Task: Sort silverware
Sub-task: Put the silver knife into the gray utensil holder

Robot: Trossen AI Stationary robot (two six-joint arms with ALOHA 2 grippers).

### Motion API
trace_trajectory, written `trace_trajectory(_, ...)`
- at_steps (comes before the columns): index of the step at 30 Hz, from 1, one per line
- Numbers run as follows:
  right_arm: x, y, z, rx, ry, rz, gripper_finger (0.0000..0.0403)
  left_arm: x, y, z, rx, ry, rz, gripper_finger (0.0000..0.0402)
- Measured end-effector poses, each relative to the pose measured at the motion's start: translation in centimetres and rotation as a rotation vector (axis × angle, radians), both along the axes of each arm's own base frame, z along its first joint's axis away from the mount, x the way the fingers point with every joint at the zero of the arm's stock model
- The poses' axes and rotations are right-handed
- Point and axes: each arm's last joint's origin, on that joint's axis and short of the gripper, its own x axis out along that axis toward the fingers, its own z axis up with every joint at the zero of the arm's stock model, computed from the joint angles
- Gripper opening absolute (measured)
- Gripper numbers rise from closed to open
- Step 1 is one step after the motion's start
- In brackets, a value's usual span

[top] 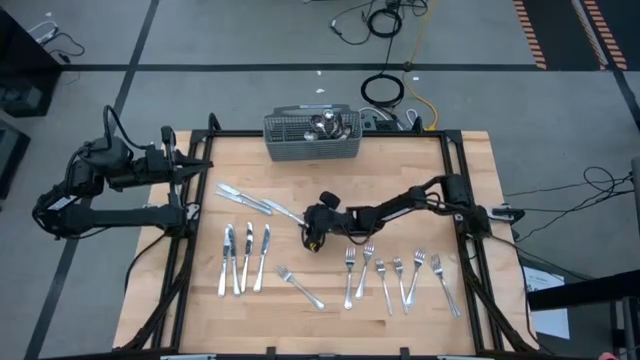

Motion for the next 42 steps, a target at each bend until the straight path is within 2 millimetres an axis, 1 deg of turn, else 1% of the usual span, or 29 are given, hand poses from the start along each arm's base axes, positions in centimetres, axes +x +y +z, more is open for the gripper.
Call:
trace_trajectory(3, -0.1, 0.7, 1.6, -0.051, -0.034, -0.018, 0.017, 0.0, 0.0, 0.0, 0.0, 0.0, 0.0, 0.001)
trace_trajectory(5, -0.2, 1.2, 2.1, -0.069, -0.034, -0.033, 0.017, 0.0, 0.0, 0.0, 0.0, 0.0, 0.001, 0.001)
trace_trajectory(6, -0.3, 1.4, 2.0, -0.069, -0.018, -0.044, 0.017, 0.0, 0.0, 0.0, 0.0, 0.0, 0.001, 0.001)
trace_trajectory(9, -1.1, 1.9, 0.0, -0.044, 0.02, -0.076, 0.017, 0.0, 0.0, 0.0, -0.001, 0.0, 0.001, 0.001)
trace_trajectory(10, -1.4, 2.0, -0.7, -0.033, 0.02, -0.085, 0.017, 0.0, 0.0, 0.0, 0.0, 0.0, 0.001, 0.001)
trace_trajectory(12, -1.6, 2.0, -1.5, -0.01, -0.025, -0.1, 0.0169, 0.0, 0.0, 0.0, 0.0, 0.0, 0.001, 0.001)
trace_trajectory(15, -1.5, 1.8, -1.4, -0.002, -0.052, -0.108, 0.0169, 0.0, 0.0, 0.0, 0.0, 0.0, 0.002, 0.001)
trace_trajectory(24, -1.5, 1.2, -1.8, 0.02, -0.033, -0.116, 0.0169, 0.0, 0.0, 0.0, 0.0, 0.0, 0.002, 0.001)
trace_trajectory(32, -1.5, 1.1, -1.8, 0.018, -0.031, -0.113, 0.0169, 0.0, 0.0, 0.0, 0.002, 0.0, 0.002, 0.001)
trace_trajectory(34, -1.5, 1.1, -2.1, 0.007, -0.031, -0.106, 0.0169, 0.0, 0.0, 0.0, 0.003, -0.002, 0.002, 0.001)
trace_trajectory(37, -1.3, 0.6, -2.3, -0.019, -0.034, -0.092, 0.0169, 0.0, 0.0, 0.1, 0.004, -0.005, 0.002, 0.001)
trace_trajectory(42, -1.0, -0.6, -1.9, -0.081, -0.062, -0.086, 0.0169, 0.0, 0.0, 0.2, 0.007, -0.023, 0.002, 0.001)
